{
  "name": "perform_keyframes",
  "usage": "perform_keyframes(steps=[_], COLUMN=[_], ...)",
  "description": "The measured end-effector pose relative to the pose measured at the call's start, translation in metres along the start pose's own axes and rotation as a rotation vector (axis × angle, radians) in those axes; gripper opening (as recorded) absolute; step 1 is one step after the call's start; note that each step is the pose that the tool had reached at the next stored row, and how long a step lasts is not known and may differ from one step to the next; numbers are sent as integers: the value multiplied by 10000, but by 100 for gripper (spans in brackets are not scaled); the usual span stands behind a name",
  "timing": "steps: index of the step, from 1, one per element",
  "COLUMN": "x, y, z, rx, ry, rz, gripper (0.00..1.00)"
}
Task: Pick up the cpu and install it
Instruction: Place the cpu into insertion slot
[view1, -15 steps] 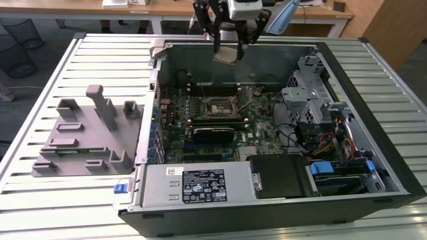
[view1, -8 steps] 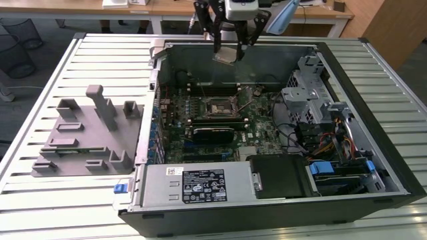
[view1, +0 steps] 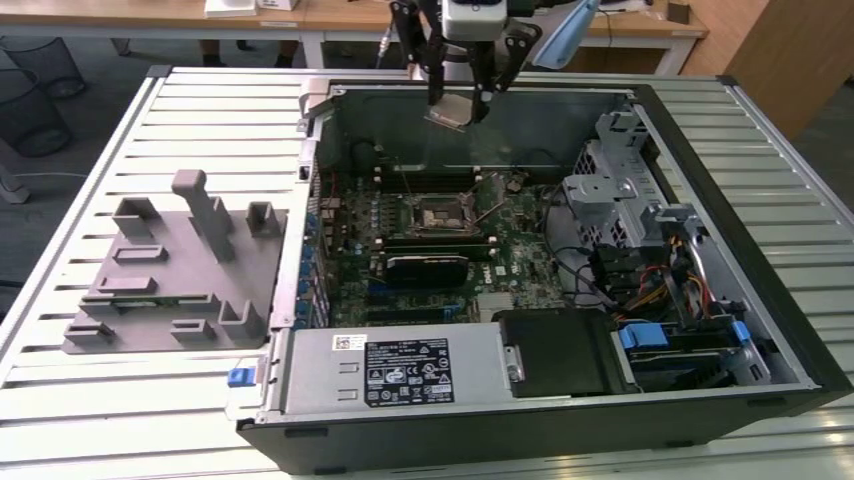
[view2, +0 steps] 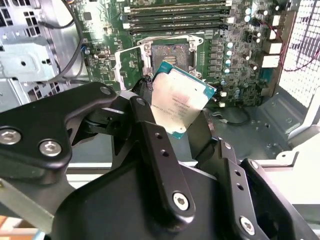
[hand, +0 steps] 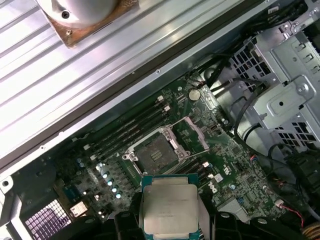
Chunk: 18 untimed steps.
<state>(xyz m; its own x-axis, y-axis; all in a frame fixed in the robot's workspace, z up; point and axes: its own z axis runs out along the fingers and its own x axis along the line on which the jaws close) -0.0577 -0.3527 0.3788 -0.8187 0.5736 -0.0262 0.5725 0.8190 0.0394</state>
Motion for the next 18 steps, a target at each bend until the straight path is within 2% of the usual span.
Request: perform_keyframes(steps=[18], x=[4], y=[5], z=[9], rx=[52], ry=[-77], rz=[1953], gripper=[53])
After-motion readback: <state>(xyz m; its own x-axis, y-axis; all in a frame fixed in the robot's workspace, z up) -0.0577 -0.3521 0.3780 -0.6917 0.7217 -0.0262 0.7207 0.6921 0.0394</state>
